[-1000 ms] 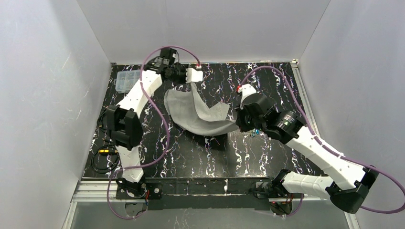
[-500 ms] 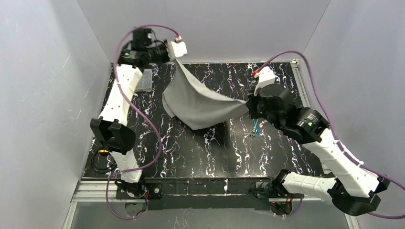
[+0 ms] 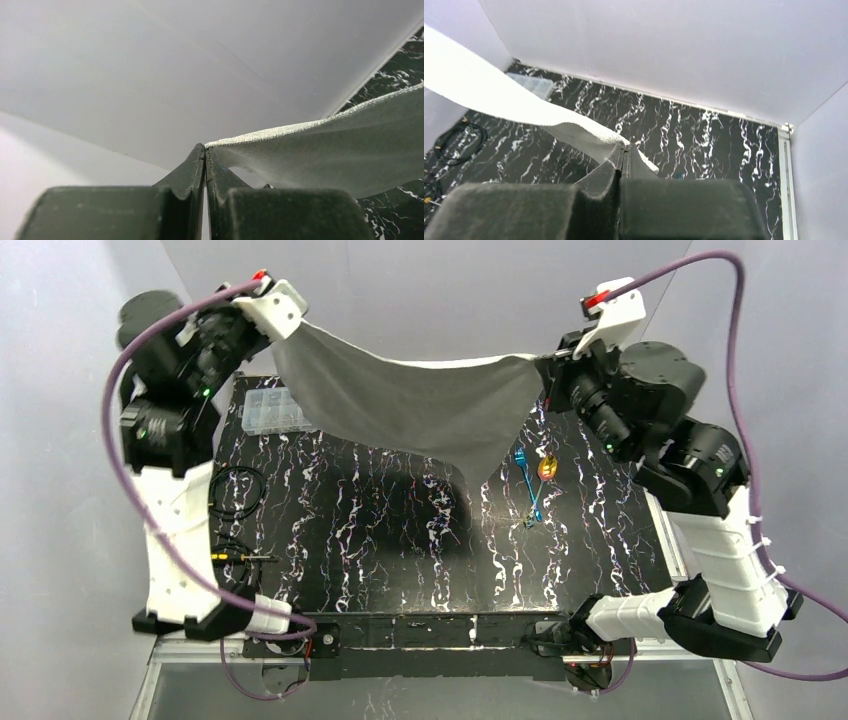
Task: Fold the napkin into a case and place the utensils inside
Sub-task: Flatten out the crumpled napkin at the center of the board.
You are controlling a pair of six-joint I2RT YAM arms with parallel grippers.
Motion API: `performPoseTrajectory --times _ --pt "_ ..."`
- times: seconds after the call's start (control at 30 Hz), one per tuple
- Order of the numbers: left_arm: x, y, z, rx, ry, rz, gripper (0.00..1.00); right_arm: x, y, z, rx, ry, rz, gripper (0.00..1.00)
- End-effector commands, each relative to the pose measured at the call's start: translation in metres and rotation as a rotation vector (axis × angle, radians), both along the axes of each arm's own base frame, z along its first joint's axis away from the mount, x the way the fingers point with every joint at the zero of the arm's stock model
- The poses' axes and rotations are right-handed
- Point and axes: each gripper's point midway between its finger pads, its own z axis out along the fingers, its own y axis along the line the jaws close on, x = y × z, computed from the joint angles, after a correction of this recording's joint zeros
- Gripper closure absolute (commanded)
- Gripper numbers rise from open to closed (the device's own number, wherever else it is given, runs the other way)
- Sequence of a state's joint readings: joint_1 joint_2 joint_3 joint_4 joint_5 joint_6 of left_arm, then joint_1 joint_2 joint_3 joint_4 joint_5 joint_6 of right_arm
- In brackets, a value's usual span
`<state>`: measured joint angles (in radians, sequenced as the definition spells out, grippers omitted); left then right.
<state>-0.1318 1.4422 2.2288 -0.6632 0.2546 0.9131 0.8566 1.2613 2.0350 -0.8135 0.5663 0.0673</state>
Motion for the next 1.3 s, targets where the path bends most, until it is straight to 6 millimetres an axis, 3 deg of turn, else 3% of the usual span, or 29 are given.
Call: performPoseTrajectory --times 0.0,0.1,0.33,0.43,0.53,0.67,0.73,0.83,0.93,1.0,1.1,1.27 --pt "-0.052 0.015 0.029 -0.041 -0.082 0.041 1.00 -0.020 -0.019 0.052 0.060 -0.114 0.034 0.99" --pt "-0.073 0.020 0.041 -0.051 -0.115 0.057 1.00 -0.030 -0.027 0.065 0.078 -0.128 0.051 0.99" --pt "-0.114 0.023 0.038 -0.033 -0.107 0.042 1.00 -0.063 -0.057 0.078 0.152 -0.162 0.070 0.99" --pt "-0.129 0.023 0.031 -0.017 -0.087 0.030 1.00 -0.069 -0.052 0.066 0.156 -0.122 0.113 0.99" --pt "-0.133 0.022 0.010 0.001 -0.024 0.023 1.00 -0.062 -0.040 0.041 0.109 -0.047 0.121 0.99" --pt "-0.121 0.013 -0.037 -0.019 0.101 -0.015 1.00 -0.041 -0.015 0.004 0.049 0.018 0.122 0.99" --pt "-0.118 -0.003 -0.084 -0.055 0.269 -0.084 1.00 -0.028 0.000 -0.013 0.020 0.043 0.124 0.99" --pt "-0.135 -0.047 -0.170 -0.195 0.630 -0.292 0.96 -0.014 0.019 -0.026 -0.025 0.073 0.142 0.99" --pt "-0.163 -0.095 -0.230 -0.339 0.924 -0.525 0.38 -0.008 0.027 -0.024 -0.031 0.073 0.146 0.99" --pt "-0.168 -0.117 -0.261 -0.333 1.012 -0.565 0.21 -0.007 0.026 -0.022 -0.026 0.067 0.138 0.99" --pt "-0.170 -0.145 -0.296 -0.244 0.944 -0.593 0.16 -0.006 0.026 -0.019 0.003 0.069 0.124 0.99" --pt "-0.154 -0.175 -0.304 -0.294 0.801 -0.544 0.15 0.003 0.040 -0.002 0.093 0.068 0.118 0.99"
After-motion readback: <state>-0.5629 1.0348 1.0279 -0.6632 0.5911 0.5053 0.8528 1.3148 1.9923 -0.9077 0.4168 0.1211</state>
